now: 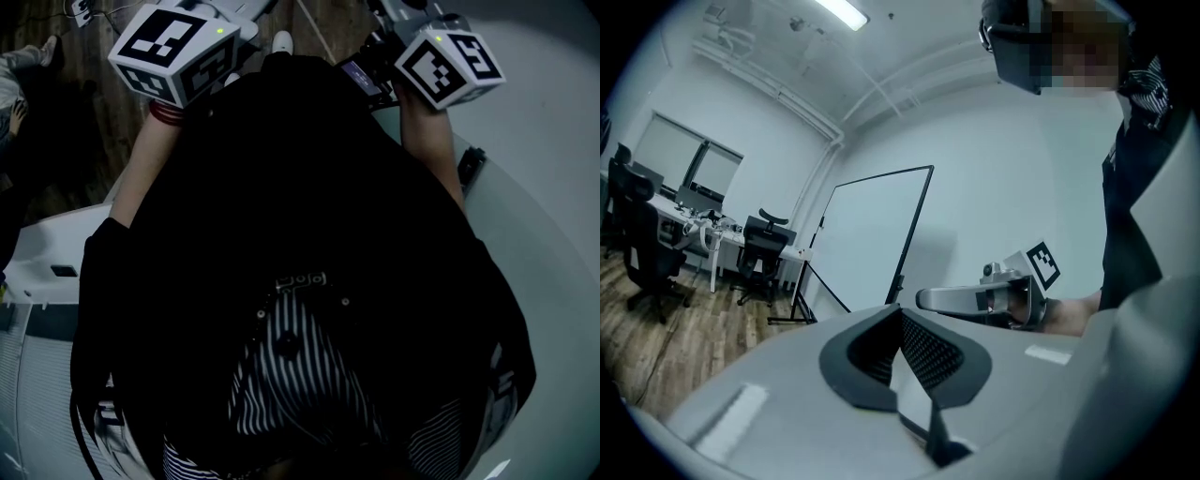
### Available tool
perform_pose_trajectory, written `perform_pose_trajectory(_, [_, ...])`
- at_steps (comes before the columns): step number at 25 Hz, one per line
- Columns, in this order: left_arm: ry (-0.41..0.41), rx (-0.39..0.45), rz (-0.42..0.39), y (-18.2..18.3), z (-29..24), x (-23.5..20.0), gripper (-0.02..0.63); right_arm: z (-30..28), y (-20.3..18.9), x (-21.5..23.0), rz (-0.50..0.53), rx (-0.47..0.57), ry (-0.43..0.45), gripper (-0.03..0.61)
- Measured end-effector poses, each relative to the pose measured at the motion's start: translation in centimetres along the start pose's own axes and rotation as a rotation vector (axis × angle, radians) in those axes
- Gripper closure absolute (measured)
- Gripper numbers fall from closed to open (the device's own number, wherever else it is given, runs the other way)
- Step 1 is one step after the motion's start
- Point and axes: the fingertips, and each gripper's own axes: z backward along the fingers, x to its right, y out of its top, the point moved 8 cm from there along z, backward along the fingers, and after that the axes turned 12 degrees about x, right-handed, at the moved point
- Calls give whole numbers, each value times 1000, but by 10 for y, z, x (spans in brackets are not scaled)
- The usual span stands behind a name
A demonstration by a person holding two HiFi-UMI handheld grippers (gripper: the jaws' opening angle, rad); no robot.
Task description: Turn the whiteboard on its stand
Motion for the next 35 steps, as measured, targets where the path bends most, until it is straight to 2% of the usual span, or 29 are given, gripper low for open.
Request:
perform_pose_trajectory(5, [-28, -8, -17, -2, -38, 29, 617, 32, 14, 30, -7, 38, -16, 578])
perform_pose_trajectory(10, [-30, 1, -28, 15, -49, 43, 617, 42, 35, 34, -7, 49, -12, 577])
perform_pose_trajectory(23, [53, -23, -59, 78, -44, 55, 617, 26, 93, 24, -9, 47, 72, 577])
perform_pose_trajectory(28, [59, -43, -62, 84, -53, 57, 617, 37, 97, 50, -13, 33, 34, 578])
perform_pose_trajectory(32, [62, -50, -63, 94, -51, 55, 617, 32, 115, 44, -1, 74, 27, 577])
perform_pose_trajectory(35, [46, -51, -43, 96, -54, 53, 617, 30, 114, 46, -22, 62, 2, 578])
